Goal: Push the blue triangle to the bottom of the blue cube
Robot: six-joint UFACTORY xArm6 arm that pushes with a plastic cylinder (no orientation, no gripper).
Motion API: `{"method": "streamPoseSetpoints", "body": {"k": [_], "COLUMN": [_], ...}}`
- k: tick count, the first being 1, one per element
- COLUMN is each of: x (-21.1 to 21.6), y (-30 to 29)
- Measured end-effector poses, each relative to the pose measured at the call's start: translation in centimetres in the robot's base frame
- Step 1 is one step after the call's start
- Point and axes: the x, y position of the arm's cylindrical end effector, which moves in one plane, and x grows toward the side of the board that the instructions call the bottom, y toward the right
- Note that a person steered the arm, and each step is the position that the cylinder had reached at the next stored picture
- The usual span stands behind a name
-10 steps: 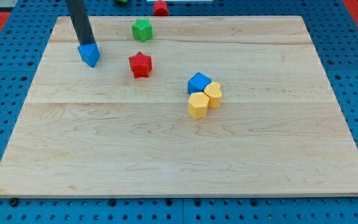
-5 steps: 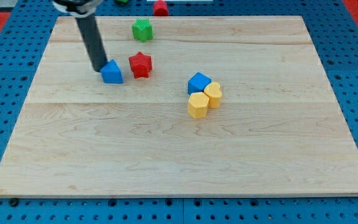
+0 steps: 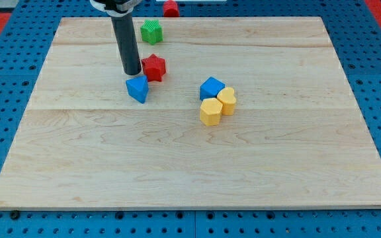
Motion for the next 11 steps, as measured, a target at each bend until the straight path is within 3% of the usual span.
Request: {"method": "streamPoseSetpoints", "body": {"k": [5,7,9,10,11], "x": [2.4,3.7,4.4,5.2,4.7], "y": [0.3,-3.4,7.9,9.2,1.9]}}
